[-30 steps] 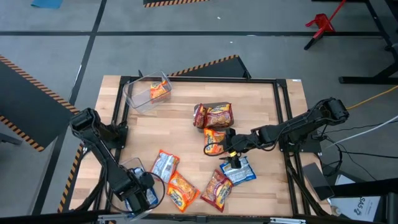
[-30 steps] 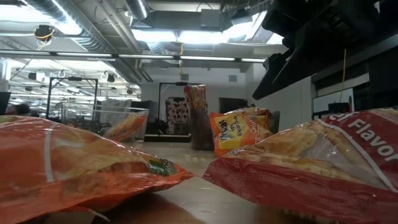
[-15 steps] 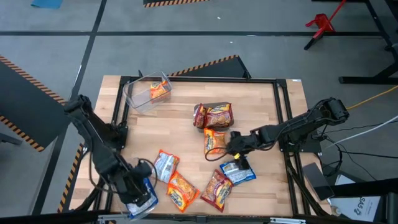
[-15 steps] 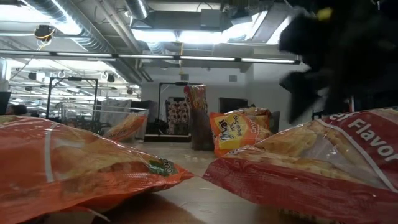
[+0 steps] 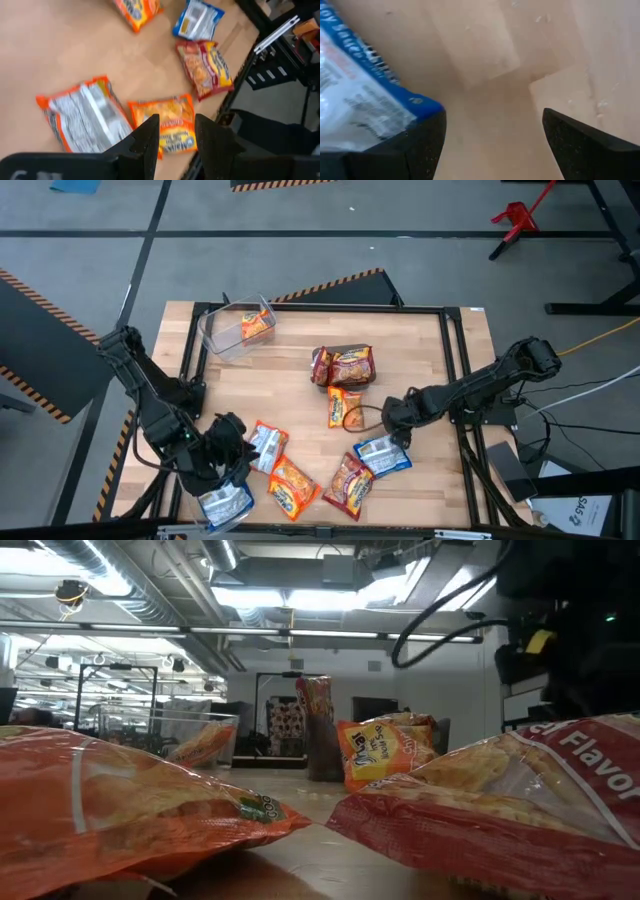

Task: Sort Maruchan noodles
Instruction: Put the blue noodle pack into the bottom transparent bin

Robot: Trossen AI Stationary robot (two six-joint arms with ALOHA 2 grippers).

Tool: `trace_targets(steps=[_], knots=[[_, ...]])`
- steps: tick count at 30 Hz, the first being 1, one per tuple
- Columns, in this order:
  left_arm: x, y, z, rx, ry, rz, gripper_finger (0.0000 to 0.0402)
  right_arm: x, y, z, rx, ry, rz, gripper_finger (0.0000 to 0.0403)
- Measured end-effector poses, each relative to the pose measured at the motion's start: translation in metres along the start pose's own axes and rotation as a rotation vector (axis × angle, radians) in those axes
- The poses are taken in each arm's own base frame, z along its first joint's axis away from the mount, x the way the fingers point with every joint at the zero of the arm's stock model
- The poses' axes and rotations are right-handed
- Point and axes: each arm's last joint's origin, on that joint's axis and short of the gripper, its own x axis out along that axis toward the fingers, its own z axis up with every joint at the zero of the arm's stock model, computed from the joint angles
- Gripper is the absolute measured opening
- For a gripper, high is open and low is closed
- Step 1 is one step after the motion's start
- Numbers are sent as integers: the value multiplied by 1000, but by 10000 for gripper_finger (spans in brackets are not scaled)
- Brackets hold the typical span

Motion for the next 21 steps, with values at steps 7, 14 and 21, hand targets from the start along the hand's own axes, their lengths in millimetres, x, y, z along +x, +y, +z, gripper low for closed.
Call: trace_targets(steps=[7,14,21], knots=[[4,-1,7,77,-61,2,118,-7,12,-9,62,-30,49,312],[8,0,15,92,-119,27,118,-41,13,-31,166,-117,136,312],[11,-3,23,140,-214,30,118,-49,27,-52,301,-262,192,312]])
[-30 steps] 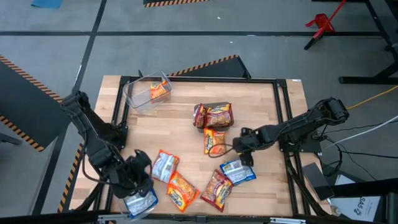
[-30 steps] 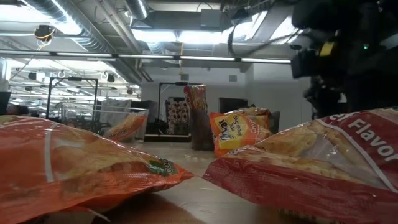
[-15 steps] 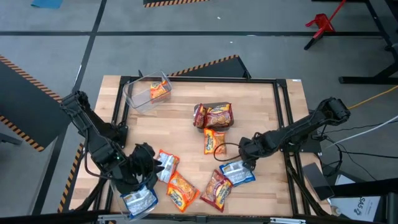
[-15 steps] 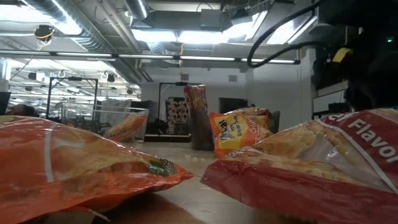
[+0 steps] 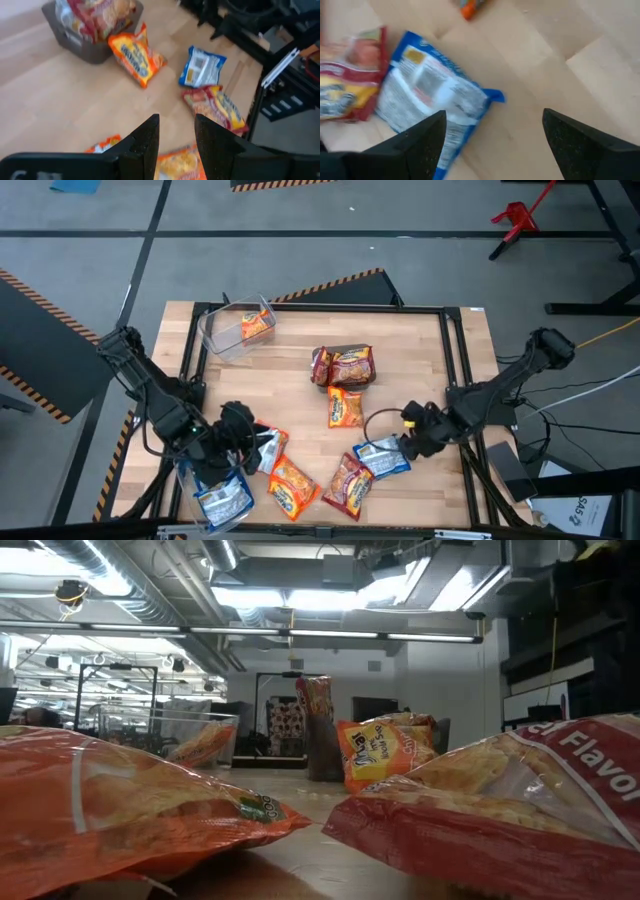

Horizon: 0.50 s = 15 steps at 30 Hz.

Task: Sort Maruchan noodles
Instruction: Put the blue noodle pack into the bottom transparent bin

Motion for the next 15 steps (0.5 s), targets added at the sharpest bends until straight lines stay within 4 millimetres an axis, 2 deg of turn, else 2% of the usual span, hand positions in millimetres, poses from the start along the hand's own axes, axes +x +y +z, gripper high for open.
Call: trace_targets(steps=[3,8,15], knots=[[1,-1,2,13,-26,-1,118,13,0,-12,68,-13,64,312],[1,-1,3,18,-52,7,118,36,-15,-27,161,-14,105,312],[2,0,4,45,-67,18,118,51,-22,-32,197,-36,250,312]])
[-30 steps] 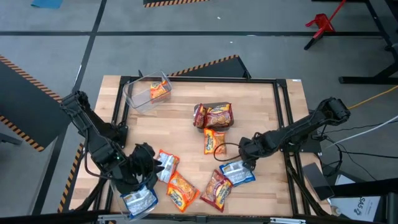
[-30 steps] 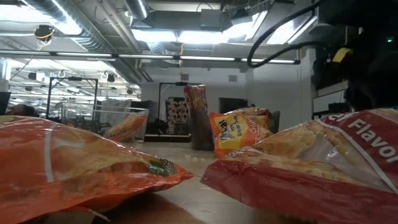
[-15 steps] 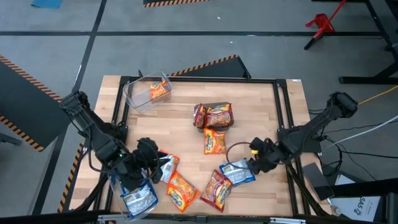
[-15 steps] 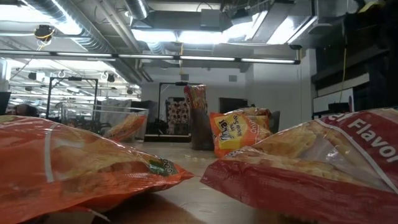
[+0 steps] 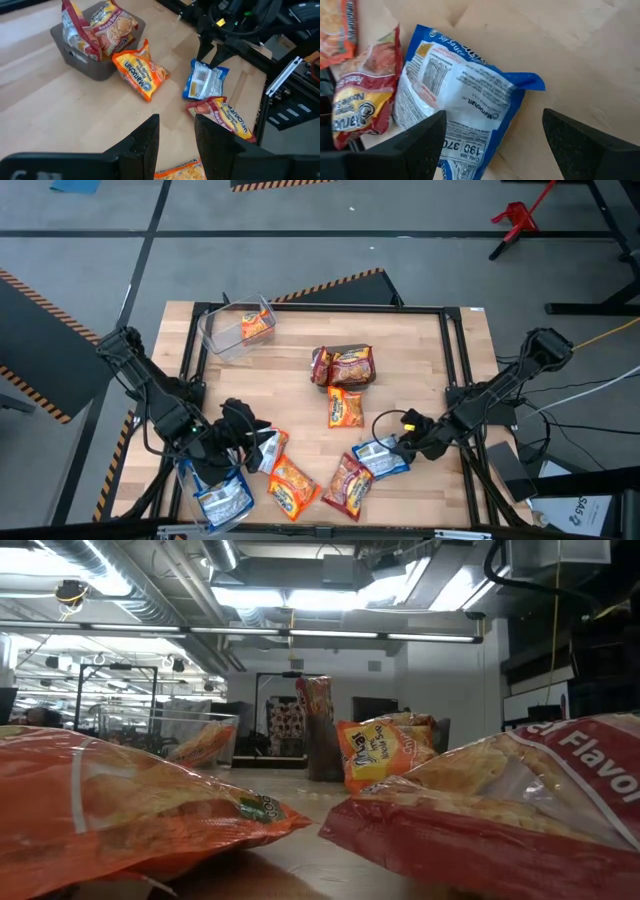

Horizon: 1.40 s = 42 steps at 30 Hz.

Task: Sort Maruchan noodles
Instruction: Put the blue noodle pack into the bottom transparent bin

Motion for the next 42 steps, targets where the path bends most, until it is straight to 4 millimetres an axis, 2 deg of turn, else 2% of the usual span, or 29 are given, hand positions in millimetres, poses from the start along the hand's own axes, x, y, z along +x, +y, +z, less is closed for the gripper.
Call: trace_targets(steps=[6,11,14,18,21,23,29,36,42], knots=[[1,1,2,22,-66,26,118,6,-13,-3,-5,4,-18,301],[1,1,3,23,-94,37,118,12,-15,-4,-33,-7,-28,258],[1,1,3,23,-95,37,118,14,-13,-5,-57,-9,-11,207],[1,1,3,23,-100,39,118,14,-13,-5,-90,-11,-10,114],[0,2,4,22,-121,46,118,14,-13,-3,-133,-58,-14,41],[1,2,5,21,-140,54,118,14,-12,-2,-179,-100,-13,11],[5,4,10,3,-193,85,118,11,5,10,-278,-231,-14,2],[16,3,23,17,-230,101,120,-3,55,48,-515,-353,12,0],[26,5,35,72,-254,135,142,-23,90,81,-692,-404,-12,0]])
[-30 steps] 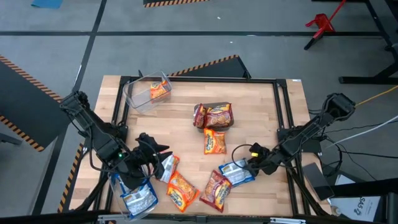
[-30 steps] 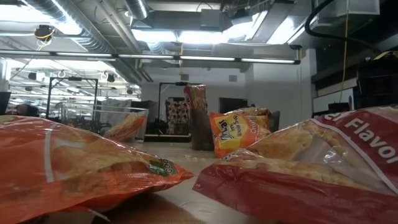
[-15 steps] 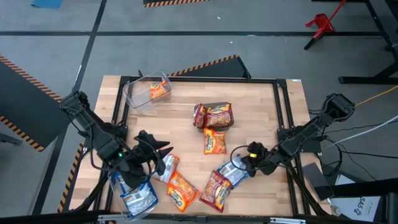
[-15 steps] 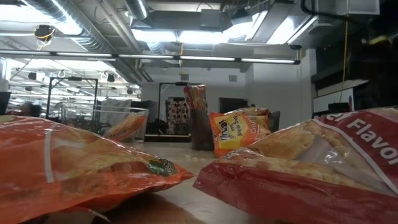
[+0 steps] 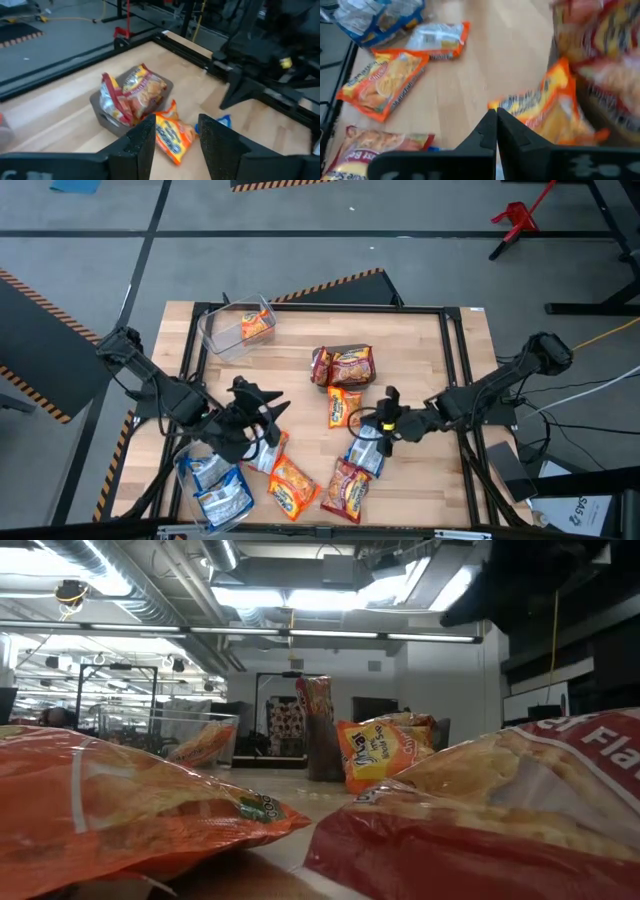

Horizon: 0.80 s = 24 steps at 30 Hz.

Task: Sort Maruchan noodles
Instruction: Put the blue noodle pack into the bottom transparent bin

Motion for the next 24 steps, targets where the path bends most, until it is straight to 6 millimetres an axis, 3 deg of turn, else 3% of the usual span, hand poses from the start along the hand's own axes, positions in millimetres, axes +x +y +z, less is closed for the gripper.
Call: trace_targets(steps=[3,6,10,18,21,24], knots=[[6,2,3,-4,5,15,153,-2,-2,9,-38,99,58,3],[9,3,4,11,30,10,160,-3,-5,-1,-35,263,123,29],[11,3,3,23,24,21,162,0,-13,-28,-8,370,102,111],[21,-4,-9,81,27,48,162,19,-35,-80,163,372,51,316],[26,-7,-15,101,37,59,162,26,-38,-95,191,383,45,358],[31,-8,-19,114,46,73,162,32,-38,-100,195,394,33,367]])
